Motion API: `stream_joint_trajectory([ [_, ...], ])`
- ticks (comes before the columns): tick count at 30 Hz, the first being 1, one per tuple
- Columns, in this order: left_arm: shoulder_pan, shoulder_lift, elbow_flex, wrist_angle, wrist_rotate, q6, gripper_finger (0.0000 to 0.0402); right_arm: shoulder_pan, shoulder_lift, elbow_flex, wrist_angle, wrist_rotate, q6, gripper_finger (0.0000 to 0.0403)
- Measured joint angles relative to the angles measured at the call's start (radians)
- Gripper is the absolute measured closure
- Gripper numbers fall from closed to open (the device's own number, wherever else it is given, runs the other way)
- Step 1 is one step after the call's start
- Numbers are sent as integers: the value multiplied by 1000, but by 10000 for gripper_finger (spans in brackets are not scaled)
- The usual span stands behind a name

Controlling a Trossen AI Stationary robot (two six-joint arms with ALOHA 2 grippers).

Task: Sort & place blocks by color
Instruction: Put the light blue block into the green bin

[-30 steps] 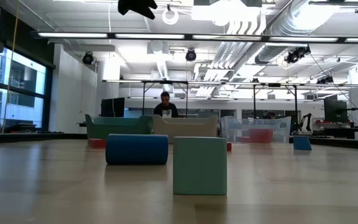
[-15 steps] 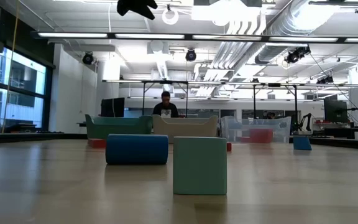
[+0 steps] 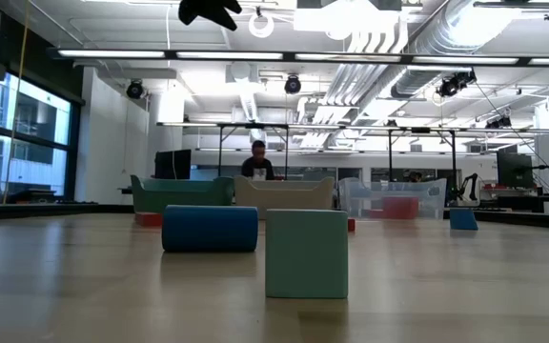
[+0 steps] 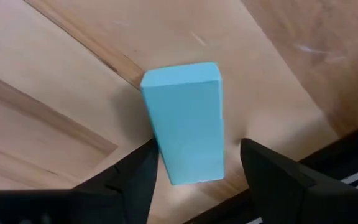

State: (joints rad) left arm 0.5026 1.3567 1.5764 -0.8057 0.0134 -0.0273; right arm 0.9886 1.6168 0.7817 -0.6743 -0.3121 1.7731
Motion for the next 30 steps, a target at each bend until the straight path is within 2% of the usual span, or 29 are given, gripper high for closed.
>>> stream_joint_trajectory([
  [14, 0, 6, 0, 0, 0, -29, 271, 0, 1, -10, 40, 5, -1, 292],
  [20, 0, 5, 0, 0, 0, -43, 271, 2, -28, -13, 45, 27, 33, 298],
  [24, 0, 5, 0, 0, 0, -97, 271, 1, -72, -13, 75, 98, 85, 298],
  [30, 0, 5, 0, 0, 0, -220, 271, -26, -154, -12, 141, 259, 194, 298],
])
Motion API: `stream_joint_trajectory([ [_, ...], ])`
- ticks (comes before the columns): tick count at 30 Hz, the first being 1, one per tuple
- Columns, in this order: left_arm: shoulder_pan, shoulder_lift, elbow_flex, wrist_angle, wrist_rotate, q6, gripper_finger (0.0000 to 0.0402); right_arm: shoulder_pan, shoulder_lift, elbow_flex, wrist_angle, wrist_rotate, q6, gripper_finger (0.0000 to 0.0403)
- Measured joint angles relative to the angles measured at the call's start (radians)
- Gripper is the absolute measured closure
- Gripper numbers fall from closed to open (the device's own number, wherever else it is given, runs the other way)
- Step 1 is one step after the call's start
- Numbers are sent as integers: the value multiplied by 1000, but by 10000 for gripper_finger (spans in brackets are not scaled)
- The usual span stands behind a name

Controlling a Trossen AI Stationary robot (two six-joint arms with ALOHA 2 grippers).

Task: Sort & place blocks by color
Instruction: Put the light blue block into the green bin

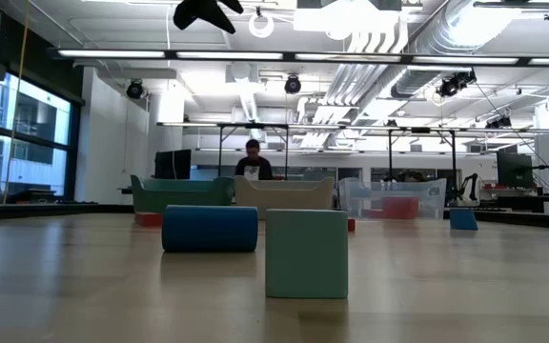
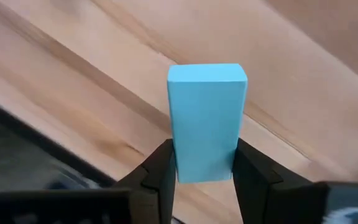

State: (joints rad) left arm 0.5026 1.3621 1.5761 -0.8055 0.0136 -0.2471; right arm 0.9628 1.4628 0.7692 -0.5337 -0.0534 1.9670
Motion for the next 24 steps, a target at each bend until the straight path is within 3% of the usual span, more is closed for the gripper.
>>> stream_joint_trajectory([
  [5, 9, 0, 0, -1, 1, 11, 271, -72, -65, 0, 57, 126, 36, 299],
  [11, 35, 0, 0, -6, 9, 70, 271, -207, -113, 2, 171, 241, -72, 299],
  [24, 114, -1, 0, -52, 15, 197, 271, -583, -114, 2, 461, 291, -494, 299],
])
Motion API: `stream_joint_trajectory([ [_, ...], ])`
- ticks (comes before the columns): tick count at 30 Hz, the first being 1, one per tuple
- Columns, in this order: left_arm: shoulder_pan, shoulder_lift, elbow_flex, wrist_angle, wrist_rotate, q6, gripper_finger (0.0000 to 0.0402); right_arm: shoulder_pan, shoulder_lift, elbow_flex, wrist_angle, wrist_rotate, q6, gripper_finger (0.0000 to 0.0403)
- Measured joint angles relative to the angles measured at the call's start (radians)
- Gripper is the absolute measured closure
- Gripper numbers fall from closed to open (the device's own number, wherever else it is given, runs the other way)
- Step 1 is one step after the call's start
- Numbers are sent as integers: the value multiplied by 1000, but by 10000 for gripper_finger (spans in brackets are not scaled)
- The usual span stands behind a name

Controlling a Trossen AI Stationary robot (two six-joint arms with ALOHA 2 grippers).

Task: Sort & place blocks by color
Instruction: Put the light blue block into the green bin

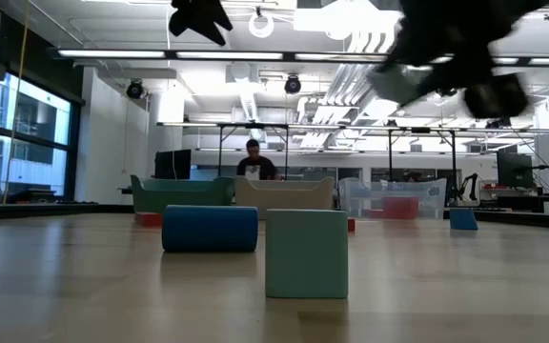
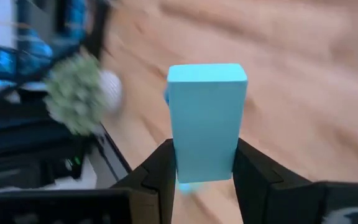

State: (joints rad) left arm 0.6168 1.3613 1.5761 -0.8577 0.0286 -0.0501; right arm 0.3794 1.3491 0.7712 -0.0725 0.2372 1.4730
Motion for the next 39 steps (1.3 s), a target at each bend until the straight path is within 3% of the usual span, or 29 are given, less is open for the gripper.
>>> stream_joint_trajectory([
  [4, 36, 0, 0, -13, 40, 44, 271, -109, 0, 6, 93, 7, -134, 299],
  [8, 81, 0, 0, -14, 54, 47, 271, -211, 0, 79, 62, -1, -298, 299],
  [14, 144, 7, 0, -14, 56, 39, 271, -357, 0, 242, -71, -1, -600, 299],
  [23, 195, 64, 1, -10, 59, -113, 271, -571, 0, 478, -317, 4, -963, 299],
  [29, 195, 127, 1, -1, 131, -212, 271, -680, -1, 513, -385, -5, -1088, 299],
  [39, 166, 218, 1, 91, 226, -319, 271, -726, 56, 508, -554, -65, -1083, 300],
])
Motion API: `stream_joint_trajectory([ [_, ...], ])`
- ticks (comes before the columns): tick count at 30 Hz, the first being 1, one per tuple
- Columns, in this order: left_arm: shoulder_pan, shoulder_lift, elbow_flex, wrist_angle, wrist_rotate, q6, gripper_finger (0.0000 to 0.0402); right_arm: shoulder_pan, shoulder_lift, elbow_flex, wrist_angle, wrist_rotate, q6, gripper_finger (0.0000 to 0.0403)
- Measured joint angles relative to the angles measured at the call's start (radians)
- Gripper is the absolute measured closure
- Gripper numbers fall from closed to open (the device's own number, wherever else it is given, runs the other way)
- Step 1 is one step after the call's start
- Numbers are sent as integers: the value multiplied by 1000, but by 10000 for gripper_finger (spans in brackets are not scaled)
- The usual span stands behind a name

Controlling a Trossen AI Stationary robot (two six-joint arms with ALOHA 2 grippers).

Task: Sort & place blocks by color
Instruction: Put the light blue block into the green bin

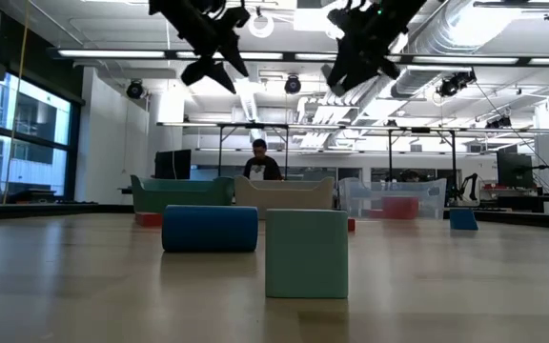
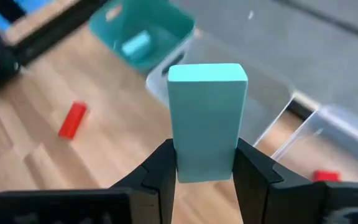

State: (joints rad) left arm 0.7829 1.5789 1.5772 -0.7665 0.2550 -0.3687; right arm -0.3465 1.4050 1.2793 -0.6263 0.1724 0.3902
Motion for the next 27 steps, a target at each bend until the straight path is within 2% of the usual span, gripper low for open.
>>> stream_joint_trajectory([
  [10, -80, 76, 0, 32, 47, -40, 271, 54, 119, -2, -13, -123, 38, 300],
  [14, -106, 109, 0, 29, 125, -50, 271, 83, 147, -2, -13, -124, 39, 300],
  [21, -160, 169, 0, 23, 137, -83, 271, 123, 203, -2, -10, -124, 24, 300],
  [27, -200, 214, 0, 15, 187, -85, 271, 150, 244, -2, 6, -117, -5, 300],
])
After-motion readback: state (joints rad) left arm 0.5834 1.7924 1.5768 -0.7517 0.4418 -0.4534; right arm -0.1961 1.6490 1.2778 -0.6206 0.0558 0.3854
